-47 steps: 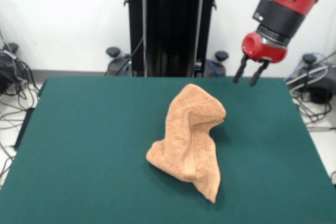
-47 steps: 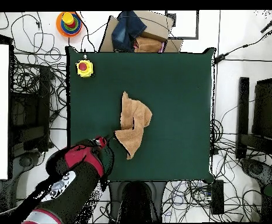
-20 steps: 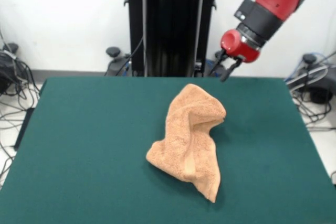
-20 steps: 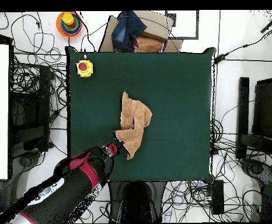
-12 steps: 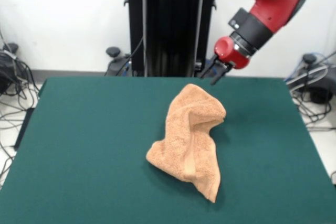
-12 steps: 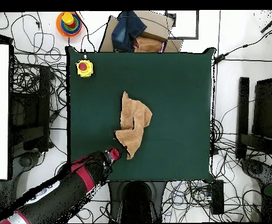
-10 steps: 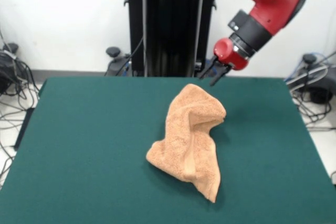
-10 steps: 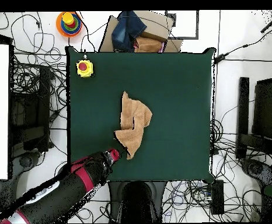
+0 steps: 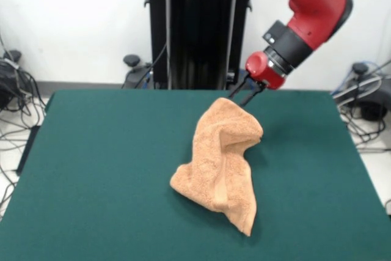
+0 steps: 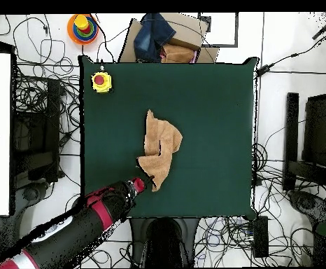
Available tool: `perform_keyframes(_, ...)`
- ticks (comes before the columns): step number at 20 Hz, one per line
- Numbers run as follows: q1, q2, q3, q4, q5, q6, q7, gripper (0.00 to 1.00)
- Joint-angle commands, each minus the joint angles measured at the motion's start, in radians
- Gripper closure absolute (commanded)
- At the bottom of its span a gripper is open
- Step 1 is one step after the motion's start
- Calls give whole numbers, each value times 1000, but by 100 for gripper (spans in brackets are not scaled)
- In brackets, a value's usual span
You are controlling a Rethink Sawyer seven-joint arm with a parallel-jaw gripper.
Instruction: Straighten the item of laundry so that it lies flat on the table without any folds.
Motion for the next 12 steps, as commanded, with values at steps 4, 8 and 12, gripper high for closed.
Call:
perform_keyframes(4,-8,64,41,-149,119,-68,263,0)
perform_keyframes(8,-6,84,33,-172,140,-62,252,0)
perform_keyframes(12,-5,94,20,-176,150,-69,246,0)
